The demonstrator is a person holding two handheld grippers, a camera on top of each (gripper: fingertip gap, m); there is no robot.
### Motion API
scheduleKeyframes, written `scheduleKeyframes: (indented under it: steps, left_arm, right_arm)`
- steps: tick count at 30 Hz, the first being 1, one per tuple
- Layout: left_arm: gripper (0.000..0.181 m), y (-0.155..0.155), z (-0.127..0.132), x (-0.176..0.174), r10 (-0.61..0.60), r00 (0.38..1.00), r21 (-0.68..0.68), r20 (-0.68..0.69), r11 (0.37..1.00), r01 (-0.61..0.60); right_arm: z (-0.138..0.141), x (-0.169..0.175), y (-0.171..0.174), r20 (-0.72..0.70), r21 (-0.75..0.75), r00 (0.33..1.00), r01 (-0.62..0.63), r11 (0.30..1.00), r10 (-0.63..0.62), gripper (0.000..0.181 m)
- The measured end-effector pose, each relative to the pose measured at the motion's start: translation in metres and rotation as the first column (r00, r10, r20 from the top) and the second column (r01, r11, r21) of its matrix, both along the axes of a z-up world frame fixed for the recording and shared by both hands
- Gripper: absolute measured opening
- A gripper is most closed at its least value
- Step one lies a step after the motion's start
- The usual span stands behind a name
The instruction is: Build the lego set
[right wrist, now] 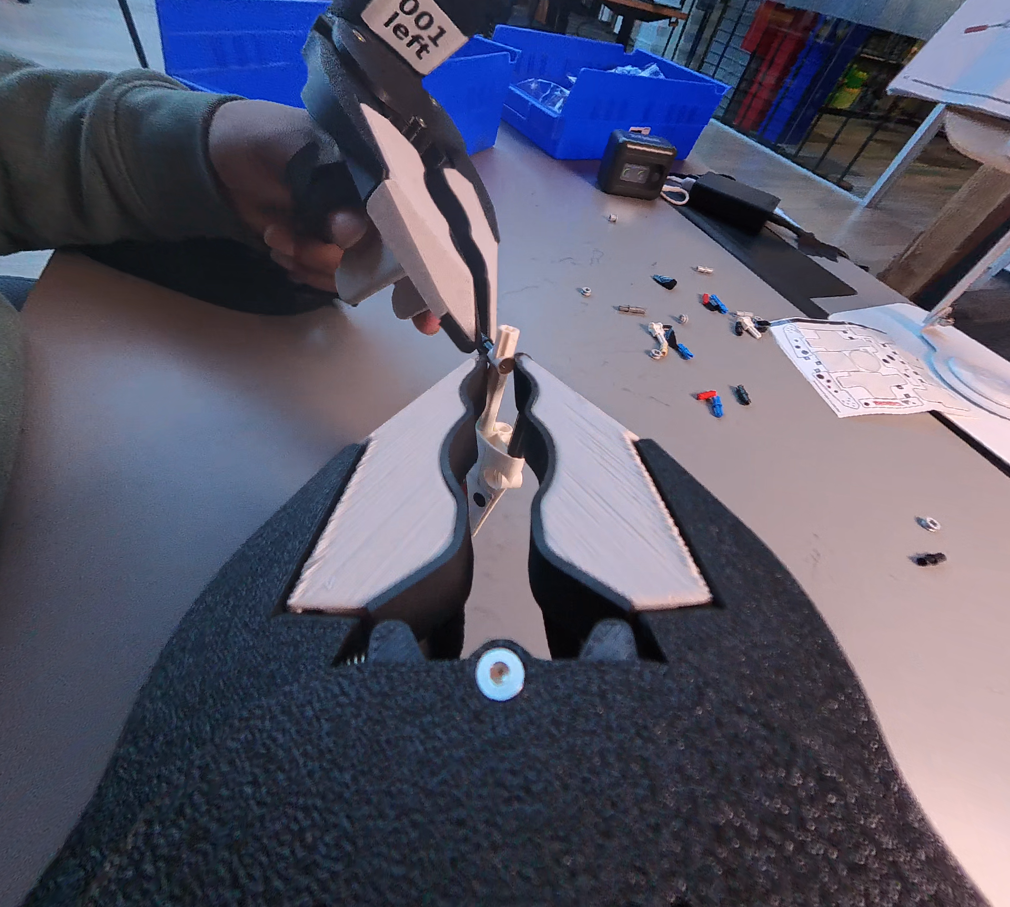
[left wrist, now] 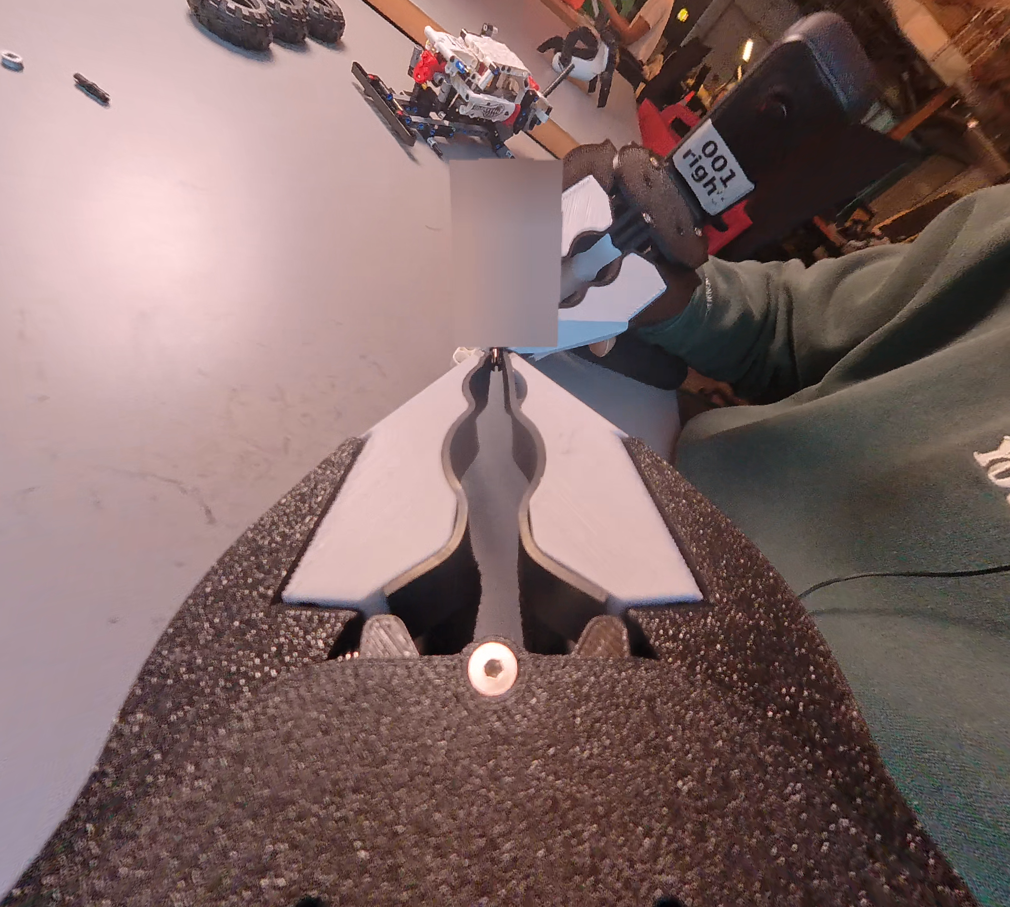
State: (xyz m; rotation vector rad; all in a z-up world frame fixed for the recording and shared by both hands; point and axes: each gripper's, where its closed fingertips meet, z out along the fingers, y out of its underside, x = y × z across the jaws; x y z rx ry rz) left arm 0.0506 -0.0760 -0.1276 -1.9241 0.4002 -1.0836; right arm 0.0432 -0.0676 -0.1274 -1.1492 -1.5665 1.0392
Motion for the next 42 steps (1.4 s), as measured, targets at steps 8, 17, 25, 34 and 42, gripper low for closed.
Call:
scheduleKeyframes:
  steps: [8, 17, 25, 34, 42]
  left_arm:
    - [0.003, -0.002, 0.012, 0.006, -0.042, 0.971, -0.060, 0.236, 0.997, 0.058]
    - [0.002, -0.005, 0.014, 0.014, -0.099, 0.947, -0.074, 0.304, 0.989, 0.127]
    - [0.003, -0.011, 0.013, 0.024, -0.189, 0.953, -0.030, 0.237, 0.979, 0.202]
    - [0.003, -0.017, 0.008, 0.032, -0.226, 0.960, -0.010, 0.166, 0.973, 0.231]
    - [0.004, -0.018, 0.008, 0.029, -0.204, 0.978, 0.074, 0.055, 0.977, 0.199]
  right_arm:
    - [0.011, 0.004, -0.003, -0.066, -0.146, 0.997, -0.053, 0.988, 0.043, 0.008]
    - [0.012, 0.011, -0.009, -0.076, -0.117, 0.992, -0.109, 0.987, 0.100, 0.008]
    - [0.012, 0.021, -0.014, -0.036, -0.209, 0.970, -0.241, 0.948, 0.239, 0.009]
    - [0.006, 0.031, -0.022, -0.006, -0.313, 0.937, -0.334, 0.889, 0.350, 0.007]
    - [0.009, 0.031, -0.021, -0.026, -0.324, 0.937, -0.338, 0.884, 0.349, 0.007]
